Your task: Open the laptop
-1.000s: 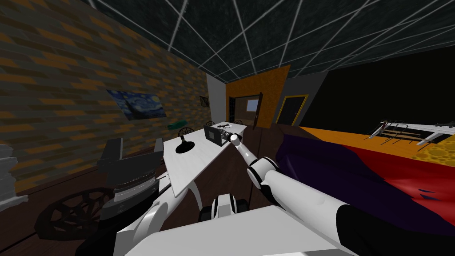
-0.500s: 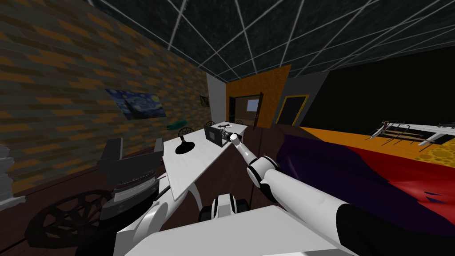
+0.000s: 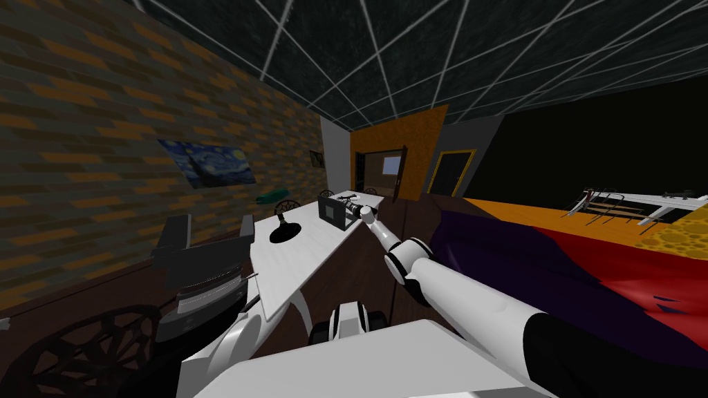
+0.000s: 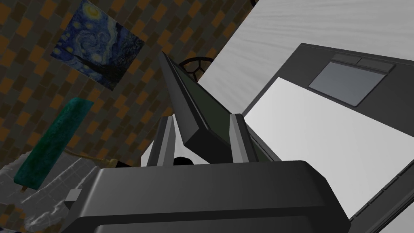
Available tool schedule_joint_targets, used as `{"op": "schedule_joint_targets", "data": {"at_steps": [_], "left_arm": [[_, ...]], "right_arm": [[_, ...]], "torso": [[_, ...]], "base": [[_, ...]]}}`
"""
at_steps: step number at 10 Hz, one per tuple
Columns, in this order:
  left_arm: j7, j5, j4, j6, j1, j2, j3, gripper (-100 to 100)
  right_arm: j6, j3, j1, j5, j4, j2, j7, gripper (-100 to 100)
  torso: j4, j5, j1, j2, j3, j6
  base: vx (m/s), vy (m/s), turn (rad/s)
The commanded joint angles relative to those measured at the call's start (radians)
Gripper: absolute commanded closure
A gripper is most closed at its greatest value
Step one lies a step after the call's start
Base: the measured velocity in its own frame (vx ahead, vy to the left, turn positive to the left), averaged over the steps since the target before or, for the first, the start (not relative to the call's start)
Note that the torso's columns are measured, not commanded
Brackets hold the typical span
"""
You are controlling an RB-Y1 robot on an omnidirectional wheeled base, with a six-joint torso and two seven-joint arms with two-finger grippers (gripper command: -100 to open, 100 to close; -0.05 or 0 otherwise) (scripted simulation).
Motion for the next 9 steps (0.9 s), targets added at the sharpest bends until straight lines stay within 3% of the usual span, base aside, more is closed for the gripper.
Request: {"op": "schedule_joint_targets", "data": {"at_steps": [1,8,9], "left_arm": [[0.0,0.0,0.0,0.0,0.0,0.0,0.0,0],[0.0,0.0,0.0,0.0,0.0,0.0,0.0,0],[0.0,0.0,0.0,0.0,0.0,0.0,0.0,0]], "right_arm": [[0.006,0.008,0.004,0.019,-0.001,-0.009,-0.048,100],[0.102,0.016,-0.063,-0.069,0.109,-0.071,-0.228,100],[0.089,0.015,-0.055,-0.058,0.09,-0.067,-0.209,100]], "torso": [[0.0,0.0,0.001,0.001,0.001,-0.001],[0.003,0.001,0.002,0.007,0.004,-0.001],[0.003,0.001,0.002,0.008,0.005,-0.002]], "base": [[0.017,-0.005,-0.009],[0.041,-0.003,-0.038],[0.015,-0.007,-0.004]]}}
